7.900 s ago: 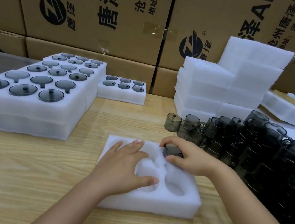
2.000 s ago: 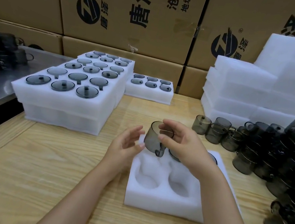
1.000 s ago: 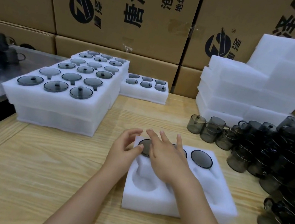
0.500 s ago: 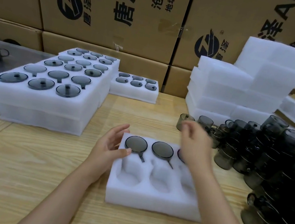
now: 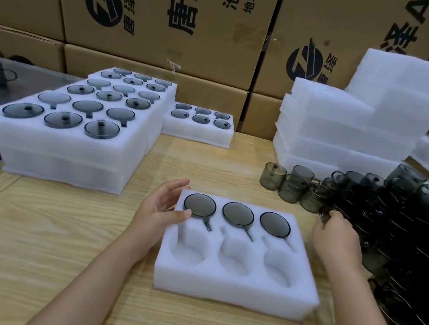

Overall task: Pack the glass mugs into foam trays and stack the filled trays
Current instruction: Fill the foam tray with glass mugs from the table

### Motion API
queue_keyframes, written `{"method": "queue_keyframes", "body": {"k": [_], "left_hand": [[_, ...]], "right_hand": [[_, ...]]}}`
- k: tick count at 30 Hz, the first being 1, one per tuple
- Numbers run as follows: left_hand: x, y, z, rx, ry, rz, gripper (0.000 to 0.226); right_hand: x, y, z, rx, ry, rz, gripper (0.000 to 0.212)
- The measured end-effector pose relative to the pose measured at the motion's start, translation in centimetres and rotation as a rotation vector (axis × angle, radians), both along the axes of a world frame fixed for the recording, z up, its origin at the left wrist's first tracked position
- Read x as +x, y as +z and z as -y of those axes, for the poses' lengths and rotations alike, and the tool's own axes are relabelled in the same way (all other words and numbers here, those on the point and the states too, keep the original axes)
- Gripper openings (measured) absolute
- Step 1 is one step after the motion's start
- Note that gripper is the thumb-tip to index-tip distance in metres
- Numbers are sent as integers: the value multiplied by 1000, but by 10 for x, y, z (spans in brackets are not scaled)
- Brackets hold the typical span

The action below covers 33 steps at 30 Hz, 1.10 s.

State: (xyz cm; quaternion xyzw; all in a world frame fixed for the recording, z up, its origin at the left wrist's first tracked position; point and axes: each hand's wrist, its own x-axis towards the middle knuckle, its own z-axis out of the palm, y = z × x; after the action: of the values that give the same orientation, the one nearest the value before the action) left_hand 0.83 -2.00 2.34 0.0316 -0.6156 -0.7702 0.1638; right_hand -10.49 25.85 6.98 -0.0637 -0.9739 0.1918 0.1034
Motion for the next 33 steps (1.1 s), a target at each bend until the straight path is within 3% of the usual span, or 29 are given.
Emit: {"method": "queue_keyframes", "body": {"k": [4, 9, 18, 20, 23, 25, 28, 33], "left_hand": [[-1, -2, 1, -1, 5, -5, 61], [0, -1, 1, -12, 18, -6, 61], [3, -1, 14, -22, 120, -40, 54], [2, -1, 15, -19, 136, -37, 53], [2, 0, 13, 2, 143, -35, 52], [2, 0, 12, 11, 144, -39, 52], [2, 1, 11, 14, 141, -40, 51], [3, 1, 10, 9, 130, -29, 50]], "right_hand": [[12, -5, 0, 121, 6, -67, 33], [31, -11, -4, 95, 25, -153, 21], [60, -21, -7, -283, 164, -205, 21], [64, -19, -6, -334, 133, -259, 21], [69, -7, -4, -401, 92, -451, 42], [76, 6, 0, -557, 124, -550, 47], [85, 15, 17, -767, 256, -449, 41], [83, 8, 43, -646, 401, -325, 36]]}}
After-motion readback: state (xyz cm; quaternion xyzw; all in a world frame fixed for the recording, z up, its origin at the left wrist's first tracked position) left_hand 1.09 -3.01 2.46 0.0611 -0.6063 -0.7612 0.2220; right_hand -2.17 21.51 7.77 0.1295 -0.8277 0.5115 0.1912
